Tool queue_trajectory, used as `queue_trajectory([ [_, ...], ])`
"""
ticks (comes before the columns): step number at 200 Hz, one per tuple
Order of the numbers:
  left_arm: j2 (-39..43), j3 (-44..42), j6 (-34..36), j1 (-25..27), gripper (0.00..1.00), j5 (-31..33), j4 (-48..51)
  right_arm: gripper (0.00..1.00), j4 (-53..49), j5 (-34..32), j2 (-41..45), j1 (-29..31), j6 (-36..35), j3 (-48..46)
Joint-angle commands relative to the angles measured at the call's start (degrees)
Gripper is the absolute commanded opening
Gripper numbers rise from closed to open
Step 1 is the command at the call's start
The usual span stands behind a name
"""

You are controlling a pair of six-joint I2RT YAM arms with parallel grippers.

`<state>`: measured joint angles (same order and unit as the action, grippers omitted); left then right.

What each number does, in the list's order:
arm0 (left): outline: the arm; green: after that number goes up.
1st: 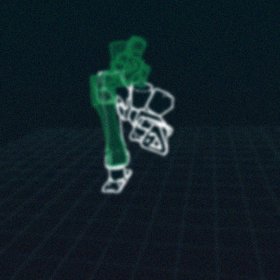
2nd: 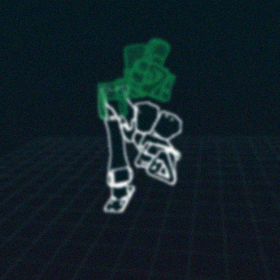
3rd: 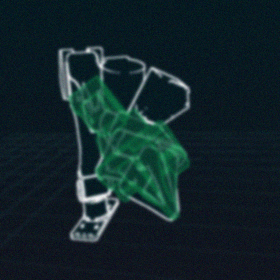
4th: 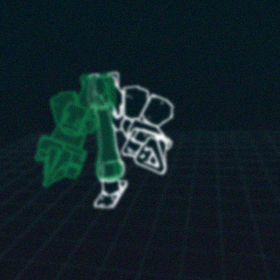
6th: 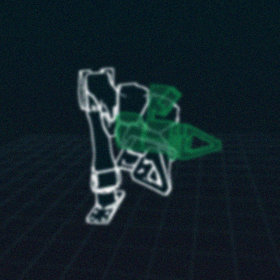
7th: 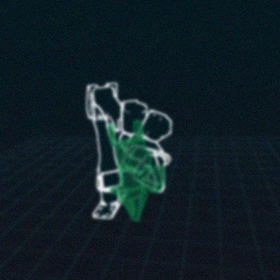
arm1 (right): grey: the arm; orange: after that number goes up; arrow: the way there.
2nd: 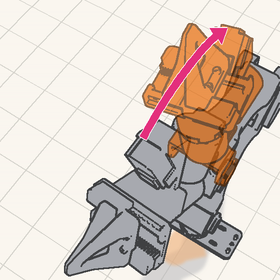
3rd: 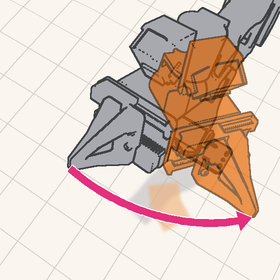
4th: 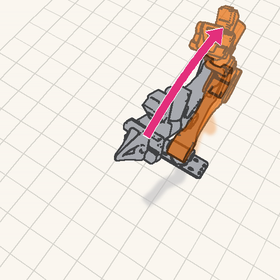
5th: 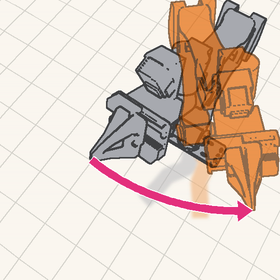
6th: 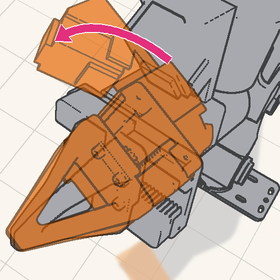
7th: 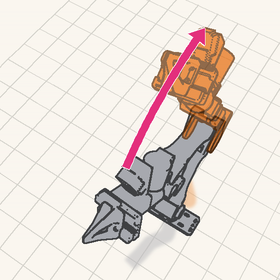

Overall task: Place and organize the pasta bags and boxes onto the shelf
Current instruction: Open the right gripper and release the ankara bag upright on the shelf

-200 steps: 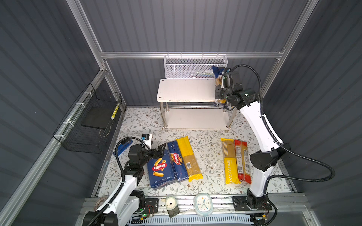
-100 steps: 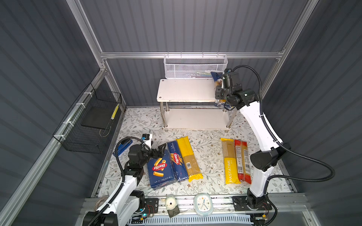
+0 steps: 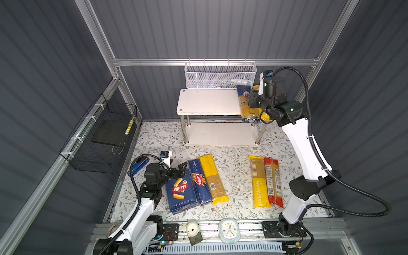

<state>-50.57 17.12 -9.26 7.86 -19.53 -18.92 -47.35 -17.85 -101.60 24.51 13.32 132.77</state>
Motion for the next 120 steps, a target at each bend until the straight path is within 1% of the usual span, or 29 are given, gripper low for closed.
queue_trajectory([
  [1,0.6,-0.6,0.1,0.3,0.99,-0.9,-0.6,0.56,-4.1,5.9,3.1,-0.3,-0.4,-1.4],
  [32,0.6,-0.7,0.0,0.3,0.99,-1.0,-0.7,0.56,-6.1,11.8,9.1,-0.2,0.7,-6.5],
  [59,0.6,-0.7,-0.2,0.3,1.00,-1.6,-0.9,0.56,-5.5,16.6,15.2,0.1,1.8,-14.4],
  [92,0.0,-0.5,-0.2,0.3,1.00,-2.0,-0.9,0.56,-3.9,19.4,20.3,0.3,2.1,-22.2],
  [120,0.0,-0.5,-0.2,0.3,1.00,-2.0,-1.0,0.56,-4.4,21.0,21.4,0.4,2.2,-24.8],
])
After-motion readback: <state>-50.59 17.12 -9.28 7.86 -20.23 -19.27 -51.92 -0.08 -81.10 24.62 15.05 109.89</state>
